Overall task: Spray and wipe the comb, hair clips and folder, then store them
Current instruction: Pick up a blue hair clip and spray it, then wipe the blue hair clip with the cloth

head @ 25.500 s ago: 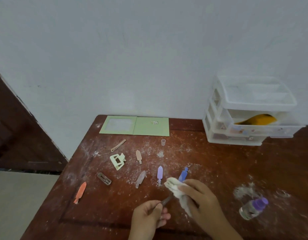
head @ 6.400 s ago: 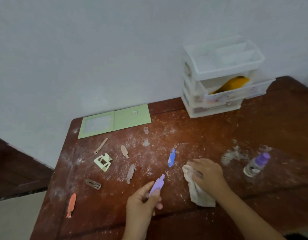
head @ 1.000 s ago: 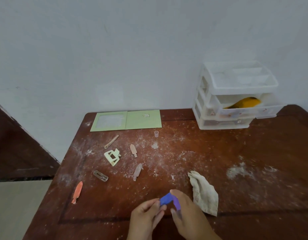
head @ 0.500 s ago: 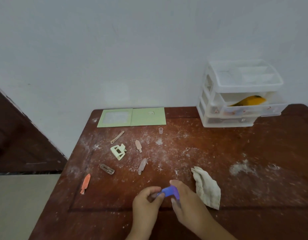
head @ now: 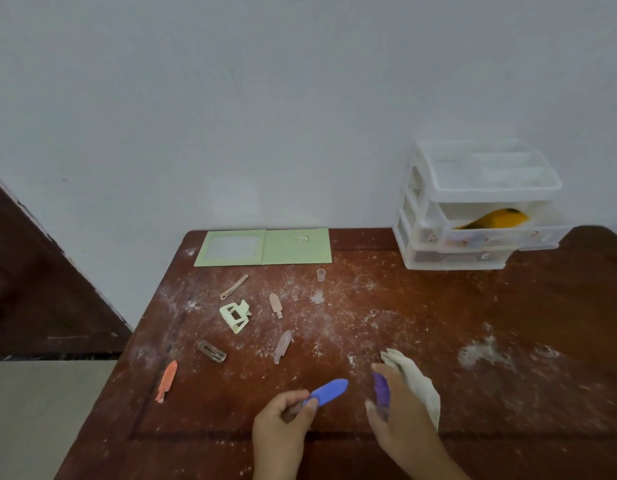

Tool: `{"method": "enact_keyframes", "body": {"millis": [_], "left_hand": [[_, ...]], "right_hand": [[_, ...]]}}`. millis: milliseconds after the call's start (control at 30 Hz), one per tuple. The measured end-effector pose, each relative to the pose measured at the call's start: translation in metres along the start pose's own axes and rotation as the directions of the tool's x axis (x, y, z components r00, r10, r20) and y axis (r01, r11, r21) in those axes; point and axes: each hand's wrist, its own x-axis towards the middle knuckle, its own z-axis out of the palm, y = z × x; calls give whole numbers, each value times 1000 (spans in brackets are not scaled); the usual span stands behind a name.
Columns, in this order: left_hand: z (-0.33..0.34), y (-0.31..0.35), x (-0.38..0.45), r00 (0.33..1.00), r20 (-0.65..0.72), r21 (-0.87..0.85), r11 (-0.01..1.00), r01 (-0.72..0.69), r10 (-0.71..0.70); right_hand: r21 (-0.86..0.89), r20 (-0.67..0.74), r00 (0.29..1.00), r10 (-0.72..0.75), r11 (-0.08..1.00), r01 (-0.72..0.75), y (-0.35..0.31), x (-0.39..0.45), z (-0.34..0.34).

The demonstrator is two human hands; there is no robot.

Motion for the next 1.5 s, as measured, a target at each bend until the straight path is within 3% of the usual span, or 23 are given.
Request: {"method": "enact_keyframes", "body": {"millis": [67, 133, 267, 467, 567, 700, 767, 833, 900, 933, 1000, 1133, 1233, 1367, 1433, 1500], "left_hand": [[2, 2, 0, 999, 23, -55, 998, 37, -35], [4, 4, 1, 997, 35, -103, 992, 77, -74], [10, 2, 9, 981, 74, -204, 961, 189, -177], [32, -3, 15, 962, 124, -241, 933, 268, -244], [38, -5, 18, 961, 135, -199, 944, 264, -240], [41, -4, 22, 948, 185, -169, 941, 292, -261], [42, -3, 25, 941, 190, -165, 936, 310, -279], [41, -2, 26, 934, 192, -172, 927, 334, -301], [42, -2, 26, 926, 193, -175, 917, 359, -326], [42, -2, 25, 923, 197, -179, 913, 366, -332], [42, -1, 23, 916, 208, -185, 906, 382, -343], [40, 0, 21, 912, 202, -98, 919, 382, -357], [35, 3, 21, 914, 192, -116, 917, 382, -357], [32, 8, 20, 934, 147, -195, 916, 350, -326], [32, 12, 16, 947, 149, -186, 933, 308, -283], [32, 17, 10, 962, 189, -159, 960, 229, -198]], "right_hand": [[47, -66, 996, 61, 997, -58, 6, 4, -11], [187, 38, 972, 230, 954, -233, 21, 13, -25], [335, -104, 937, 333, 899, -282, 65, 22, -55], [422, -413, 736, 536, 829, -367, 119, 21, -55], [495, -407, 688, 601, 778, -388, 133, 20, -43], [497, -379, 691, 616, 765, -410, 125, 12, -40], [429, -508, 672, 538, 835, -345, 111, 3, -45], [146, -720, 656, 226, 974, -175, 96, -7, -43], [-79, -716, 693, -81, 996, 36, 89, -13, -30], [-105, -652, 745, -140, 990, 95, 88, -11, -20], [-105, -490, 859, -147, 988, 109, 83, 0, -1], [-200, -163, 986, -26, 980, -7, 84, 23, 29], [-113, -123, 992, 13, 993, -27, 86, 29, 36], [180, -332, 938, -103, 969, 170, 60, 28, 26], [248, -270, 936, -226, 923, 294, 39, 25, 23], [186, -170, 908, -383, 892, 412, 27, 23, 26]]}}
